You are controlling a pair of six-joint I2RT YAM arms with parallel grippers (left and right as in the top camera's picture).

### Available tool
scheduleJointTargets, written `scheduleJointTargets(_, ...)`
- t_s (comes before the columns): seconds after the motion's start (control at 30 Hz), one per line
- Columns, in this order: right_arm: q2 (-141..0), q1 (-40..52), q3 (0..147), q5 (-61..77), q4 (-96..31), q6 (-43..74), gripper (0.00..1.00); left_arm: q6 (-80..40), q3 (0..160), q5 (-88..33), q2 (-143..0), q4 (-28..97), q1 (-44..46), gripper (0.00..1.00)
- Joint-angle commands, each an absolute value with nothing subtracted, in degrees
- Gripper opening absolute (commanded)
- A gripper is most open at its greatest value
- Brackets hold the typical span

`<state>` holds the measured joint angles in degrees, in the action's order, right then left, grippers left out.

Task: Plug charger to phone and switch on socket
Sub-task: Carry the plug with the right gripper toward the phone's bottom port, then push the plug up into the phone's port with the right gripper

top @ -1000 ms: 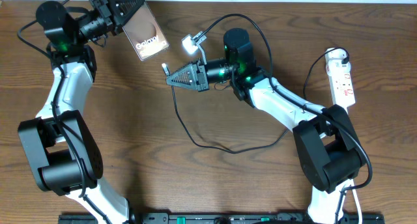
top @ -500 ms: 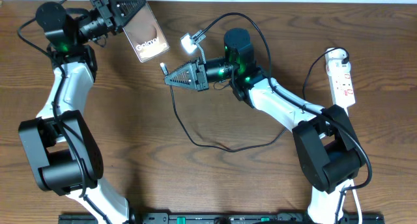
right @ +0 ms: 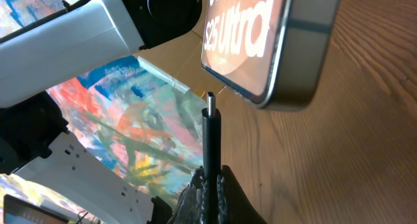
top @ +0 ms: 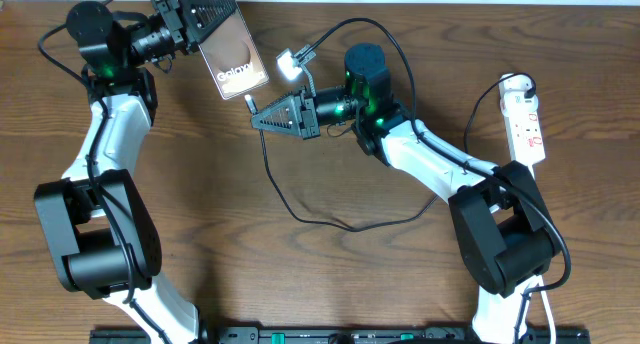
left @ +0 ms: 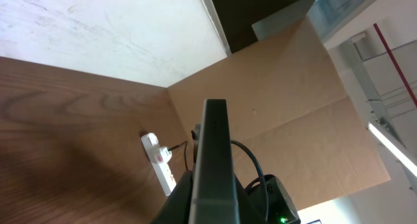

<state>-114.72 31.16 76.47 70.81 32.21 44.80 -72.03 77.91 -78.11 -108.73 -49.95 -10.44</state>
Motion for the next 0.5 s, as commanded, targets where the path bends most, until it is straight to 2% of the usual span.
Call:
scheduleJointTargets(0.0,-115.3,31.4,77.2,71.5,32.4,45.4,0.01,-72.5,78.0,-78.9,-107.6,-50.7,-10.6,0.07)
scheduleJointTargets(0.47,-115.3,30.7,77.2,71.5,32.4,45.4,0.01,-72.5,78.0,-80.2,-107.6,-50.7,-10.6,0.08)
